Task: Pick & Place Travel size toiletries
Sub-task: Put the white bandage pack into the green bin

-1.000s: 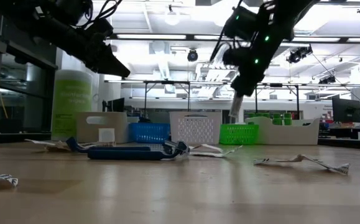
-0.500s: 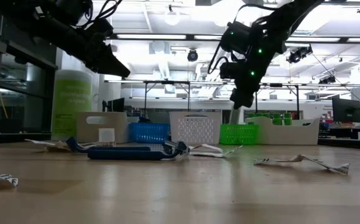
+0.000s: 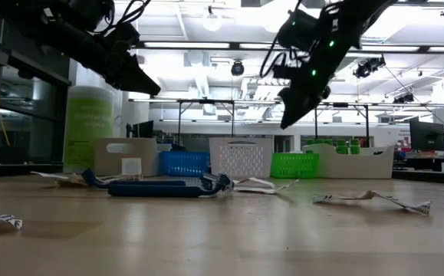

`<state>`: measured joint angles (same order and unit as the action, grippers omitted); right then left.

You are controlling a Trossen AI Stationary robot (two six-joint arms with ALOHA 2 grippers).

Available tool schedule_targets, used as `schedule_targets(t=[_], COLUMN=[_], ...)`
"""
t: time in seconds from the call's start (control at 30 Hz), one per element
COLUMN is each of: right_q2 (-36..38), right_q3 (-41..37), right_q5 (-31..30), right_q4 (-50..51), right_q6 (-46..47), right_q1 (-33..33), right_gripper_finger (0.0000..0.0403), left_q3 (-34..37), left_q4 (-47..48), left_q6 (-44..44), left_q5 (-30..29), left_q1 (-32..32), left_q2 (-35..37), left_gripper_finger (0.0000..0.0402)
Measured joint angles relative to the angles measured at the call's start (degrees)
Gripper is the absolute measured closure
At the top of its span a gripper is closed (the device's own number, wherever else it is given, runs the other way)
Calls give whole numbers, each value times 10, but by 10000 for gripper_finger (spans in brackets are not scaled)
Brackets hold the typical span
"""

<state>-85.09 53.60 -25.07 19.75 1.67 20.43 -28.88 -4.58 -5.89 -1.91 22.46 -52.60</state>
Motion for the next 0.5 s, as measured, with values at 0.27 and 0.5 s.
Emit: schedule_targets(t=[0.27,0.5], right_q2=[29,-19], right_q3=[0,-1], right_q5=[253,273], right_q4=[25,-18], right_q6=[176,122], right_q1=[-46,-122], right_gripper_finger=[212,219], left_q3=[0,0], left_q4=[0,0], left_q6=[0,-2], left_q5=[0,0], left_q1=[0,0], left_q2=[0,0], left_gripper_finger=[217,217])
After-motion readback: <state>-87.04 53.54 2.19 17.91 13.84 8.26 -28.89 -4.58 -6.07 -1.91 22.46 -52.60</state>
